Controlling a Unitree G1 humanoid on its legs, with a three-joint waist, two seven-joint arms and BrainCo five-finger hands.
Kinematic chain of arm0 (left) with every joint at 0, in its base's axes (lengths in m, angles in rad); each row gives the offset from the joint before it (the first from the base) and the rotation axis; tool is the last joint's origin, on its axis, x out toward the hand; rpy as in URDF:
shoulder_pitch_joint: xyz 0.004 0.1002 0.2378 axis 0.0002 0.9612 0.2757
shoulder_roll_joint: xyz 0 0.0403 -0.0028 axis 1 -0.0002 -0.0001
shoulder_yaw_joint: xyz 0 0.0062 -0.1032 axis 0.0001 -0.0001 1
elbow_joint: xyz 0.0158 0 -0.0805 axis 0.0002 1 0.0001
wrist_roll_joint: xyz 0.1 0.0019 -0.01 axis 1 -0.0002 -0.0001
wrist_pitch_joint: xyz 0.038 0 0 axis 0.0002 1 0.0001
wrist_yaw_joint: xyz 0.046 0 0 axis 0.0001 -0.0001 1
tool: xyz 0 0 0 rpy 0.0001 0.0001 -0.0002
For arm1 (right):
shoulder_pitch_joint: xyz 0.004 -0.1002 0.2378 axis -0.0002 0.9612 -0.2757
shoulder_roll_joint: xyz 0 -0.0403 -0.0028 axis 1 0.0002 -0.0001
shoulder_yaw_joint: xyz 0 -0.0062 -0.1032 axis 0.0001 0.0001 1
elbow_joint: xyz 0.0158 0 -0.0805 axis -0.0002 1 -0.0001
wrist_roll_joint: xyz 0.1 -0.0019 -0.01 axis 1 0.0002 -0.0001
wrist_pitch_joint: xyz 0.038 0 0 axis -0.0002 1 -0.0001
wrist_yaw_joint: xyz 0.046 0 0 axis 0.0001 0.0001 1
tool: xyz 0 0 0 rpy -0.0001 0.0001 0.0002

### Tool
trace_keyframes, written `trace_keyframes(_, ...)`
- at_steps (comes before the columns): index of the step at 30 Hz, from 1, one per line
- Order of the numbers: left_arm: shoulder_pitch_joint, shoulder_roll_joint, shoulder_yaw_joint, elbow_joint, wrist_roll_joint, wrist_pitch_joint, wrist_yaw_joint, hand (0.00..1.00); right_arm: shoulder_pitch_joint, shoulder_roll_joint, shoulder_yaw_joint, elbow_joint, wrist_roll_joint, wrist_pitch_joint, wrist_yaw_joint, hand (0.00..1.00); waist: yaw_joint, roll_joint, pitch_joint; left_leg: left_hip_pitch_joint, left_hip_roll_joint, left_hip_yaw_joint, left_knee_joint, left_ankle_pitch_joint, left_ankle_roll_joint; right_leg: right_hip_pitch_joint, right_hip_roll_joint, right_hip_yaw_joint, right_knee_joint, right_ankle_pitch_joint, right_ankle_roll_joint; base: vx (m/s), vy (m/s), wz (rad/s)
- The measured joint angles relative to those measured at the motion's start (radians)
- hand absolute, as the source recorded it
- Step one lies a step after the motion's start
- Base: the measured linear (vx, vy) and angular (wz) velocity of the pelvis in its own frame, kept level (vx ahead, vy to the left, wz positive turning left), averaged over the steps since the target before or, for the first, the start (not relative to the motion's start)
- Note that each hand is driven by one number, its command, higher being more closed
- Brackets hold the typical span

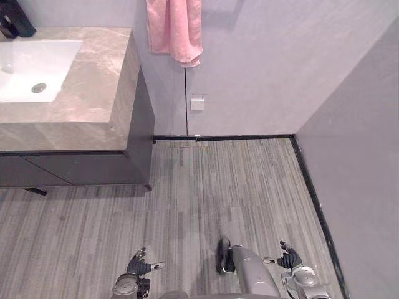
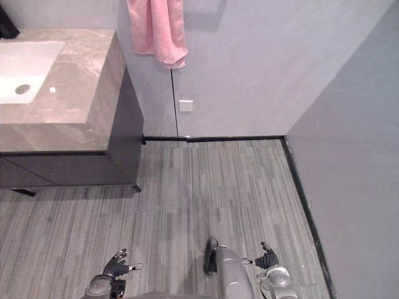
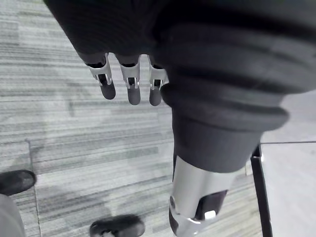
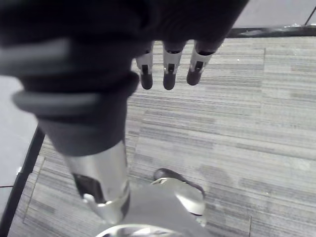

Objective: Organize washtable

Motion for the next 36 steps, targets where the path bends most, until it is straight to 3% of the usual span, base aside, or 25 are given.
trace_keyframes(1,0.007,-0.028,0.035,-0.001,0.0,0.001,0.0,0.0,0.005,-0.005,-0.001,0.001,0.002,0.002,0.0,0.0,0.009,0.002,0.002,-0.061,0.008,-0.02,0.186,0.07,-0.024,0.074,0.01,0.005,-0.052,-0.015,-0.006,0.56,-0.222,0.02)
trace_keyframes(2,0.017,-0.047,0.053,-0.004,0.0,0.001,-0.001,0.0,0.017,0.001,0.001,-0.006,0.008,0.002,0.0,0.0,0.013,0.003,0.002,-0.109,0.031,-0.012,0.355,0.066,-0.03,0.161,0.026,0.005,-0.108,-0.022,-0.01,0.56,-0.212,0.05)
trace_keyframes(3,0.019,-0.057,0.061,-0.006,0.0,0.001,-0.001,0.0,0.026,0.007,0.001,-0.019,0.011,0.002,-0.001,0.0,0.015,0.003,0.003,-0.128,0.047,0.002,0.426,0.065,-0.03,0.209,0.032,0.005,-0.135,-0.023,-0.012,0.6,-0.205,0.07)
trace_keyframes(4,0.025,-0.077,0.072,-0.022,-0.004,0.001,-0.001,0.0,0.038,0.026,0.001,-0.053,0.031,-0.001,-0.001,0.0,0.022,-0.005,0.006,-0.192,0.085,0.055,0.545,0.049,-0.002,0.31,0.044,0.013,-0.187,-0.034,-0.025,0.47,-0.157,-0.01)
trace_keyframes(6,0.029,-0.09,0.072,-0.054,-0.005,0.001,-0.001,0.0,0.035,0.04,0.001,-0.079,0.04,-0.007,-0.002,0.0,0.036,-0.006,0.006,-0.268,0.104,0.099,0.59,0.027,0.034,0.37,0.051,0.035,-0.228,-0.044,-0.024,0.35,-0.095,-0.2)
trace_keyframes(9,0.022,-0.095,0.073,-0.084,-0.027,-0.014,0.001,0.0,0.018,0.056,-0.002,-0.076,0.065,-0.016,-0.002,0.0,0.072,-0.006,0.007,-0.414,0.089,0.137,0.469,-0.028,0.06,0.445,0.04,0.072,-0.282,-0.057,-0.005,0.33,0.021,-0.36)
trace_keyframes(11,0.017,-0.095,0.069,-0.084,-0.043,-0.016,0.003,0.0,0.021,0.064,-0.017,-0.075,0.075,-0.016,-0.004,0.0,0.071,-0.019,0.014,-0.45,0.036,0.133,0.239,-0.02,0.059,0.498,0.002,0.083,-0.293,-0.091,0.031,0.33,0.155,-0.17)
trace_keyframes(12,0.019,-0.099,0.064,-0.078,-0.043,-0.015,0.003,0.0,0.029,0.055,-0.017,-0.071,0.081,-0.016,-0.004,0.0,0.07,-0.002,0.004,-0.455,0.009,0.124,0.047,0.038,0.057,0.516,-0.009,0.095,-0.295,-0.119,0.062,0.34,0.223,-0.22)
trace_keyframes(14,0.028,-0.098,0.06,-0.073,-0.051,-0.017,0.003,0.0,0.036,0.052,-0.014,-0.062,0.081,-0.014,-0.003,0.0,0.073,0.007,-0.004,-0.45,0.004,0.118,-0.003,0.177,0.105,0.532,-0.009,0.111,-0.291,-0.145,0.086,0.28,0.207,-0.24)
trace_keyframes(15,0.028,-0.081,0.06,-0.072,-0.054,-0.017,0.004,0.0,0.039,0.072,-0.01,-0.056,0.081,-0.013,-0.002,0.0,0.071,-0.026,-0.021,-0.438,-0.032,0.135,-0.008,0.165,0.137,0.534,-0.055,0.131,-0.284,-0.163,0.109,0.38,0.233,-0.19)
trace_keyframes(17,0.025,-0.062,0.062,-0.071,-0.062,-0.018,0.002,0.0,0.041,0.077,-0.011,-0.043,0.08,-0.013,-0.002,0.0,0.073,-0.062,-0.024,-0.435,-0.057,0.164,-0.004,0.133,0.151,0.525,-0.087,0.149,-0.264,-0.175,0.13,0.41,0.219,-0.24)
trace_keyframes(19,0.019,-0.058,0.069,-0.054,-0.064,-0.016,0.002,0.0,0.039,0.071,-0.017,-0.026,0.073,-0.008,-0.002,0.0,0.077,-0.067,-0.027,-0.389,-0.072,0.2,-0.007,0.099,0.174,0.49,-0.116,0.181,-0.139,-0.175,0.131,0.39,0.208,-0.33)
trace_keyframes(20,0.02,-0.054,0.07,-0.041,-0.063,-0.015,0.002,0.0,0.039,0.074,-0.014,-0.026,0.068,-0.007,-0.001,0.0,0.076,-0.066,-0.027,-0.336,-0.078,0.216,-0.03,0.082,0.181,0.446,-0.128,0.208,0.009,-0.168,0.146,0.25,0.153,-0.34)
trace_keyframes(22,0.028,-0.042,0.067,-0.039,-0.063,-0.013,0.001,0.0,0.04,0.087,-0.009,-0.026,0.065,-0.008,0.002,0.0,0.072,-0.069,-0.028,-0.249,-0.09,0.232,-0.077,0.063,0.198,0.35,-0.151,0.234,0.272,-0.13,0.212,0.29,0.152,-0.25)
trace_keyframes(23,0.027,-0.037,0.058,-0.032,-0.063,-0.013,0.002,0.0,0.039,0.085,-0.007,-0.031,0.065,-0.01,0.004,0.0,0.068,-0.069,-0.028,-0.203,-0.096,0.231,-0.093,0.045,0.2,0.295,-0.164,0.225,0.403,-0.152,0.219,0.27,0.118,-0.07)
trace_keyframes(25,0.031,-0.026,0.058,-0.031,-0.063,-0.012,0.002,0.0,0.039,0.081,0.007,-0.036,0.065,-0.012,0.006,0.0,0.068,-0.059,-0.023,-0.142,-0.096,0.228,-0.13,0.036,0.202,0.225,-0.166,0.178,0.463,-0.188,0.199,0.27,0.062,0.1)
trace_keyframes(27,0.031,-0.021,0.06,-0.025,-0.064,-0.012,0.003,0.0,0.039,0.081,0.011,-0.038,0.062,-0.019,0.007,0.0,0.066,-0.066,-0.026,-0.097,-0.09,0.206,-0.164,0.037,0.201,0.174,-0.155,0.123,0.409,-0.209,0.167,0.28,-0.009,0.31)
trace_keyframes(29,0.03,-0.027,0.059,-0.024,-0.064,-0.012,0.002,0.0,0.038,0.074,0.011,-0.039,0.06,-0.022,0.006,0.0,0.05,-0.059,-0.025,-0.061,-0.064,0.168,-0.19,0.036,0.192,0.124,-0.102,0.122,0.206,-0.203,0.154,0.32,-0.11,0.59)
trace_keyframes(30,0.034,-0.026,0.059,-0.024,-0.063,-0.012,0.002,0.0,0.039,0.073,0.011,-0.039,0.06,-0.022,0.006,0.0,0.042,-0.06,-0.025,-0.053,-0.059,0.157,-0.198,0.035,0.177,0.123,-0.089,0.13,0.109,-0.175,0.15,0.31,-0.137,0.66)
trace_keyframes(31,0.042,-0.024,0.058,-0.023,-0.063,-0.012,0.002,0.0,0.048,0.075,0.012,-0.034,0.059,-0.019,0.005,0.0,0.041,-0.075,-0.032,-0.046,-0.074,0.14,-0.21,0.027,0.147,0.124,-0.079,0.156,-0.018,-0.072,0.127,0.29,-0.168,0.64)
trace_keyframes(32,0.04,-0.039,0.061,-0.007,-0.063,-0.011,0.002,0.0,0.064,0.075,0.007,-0.022,0.062,-0.018,0.006,0.0,0.041,-0.089,-0.037,-0.015,-0.078,0.115,-0.218,0.01,0.119,0.127,-0.078,0.172,-0.013,0.009,0.104,0.3,-0.18,0.49)
trace_keyframes(33,0.041,-0.06,0.072,-0.004,-0.065,-0.012,0.003,0.0,0.072,0.071,0.003,-0.021,0.06,-0.017,0.003,0.0,0.045,-0.06,-0.047,-0.01,-0.055,0.109,-0.221,0.013,0.114,0.128,-0.069,0.165,-0.004,0.002,0.098,0.26,-0.164,0.33)
trace_keyframes(36,0.056,-0.1,0.086,-0.004,-0.063,-0.013,0.001,0.0,0.08,0.051,-0.002,-0.028,0.06,-0.016,0.002,0.0,0.04,-0.007,-0.066,-0.017,-0.005,0.094,-0.18,-0.001,0.086,0.157,-0.035,0.123,-0.019,-0.057,0.075,0.31,-0.196,0.23)
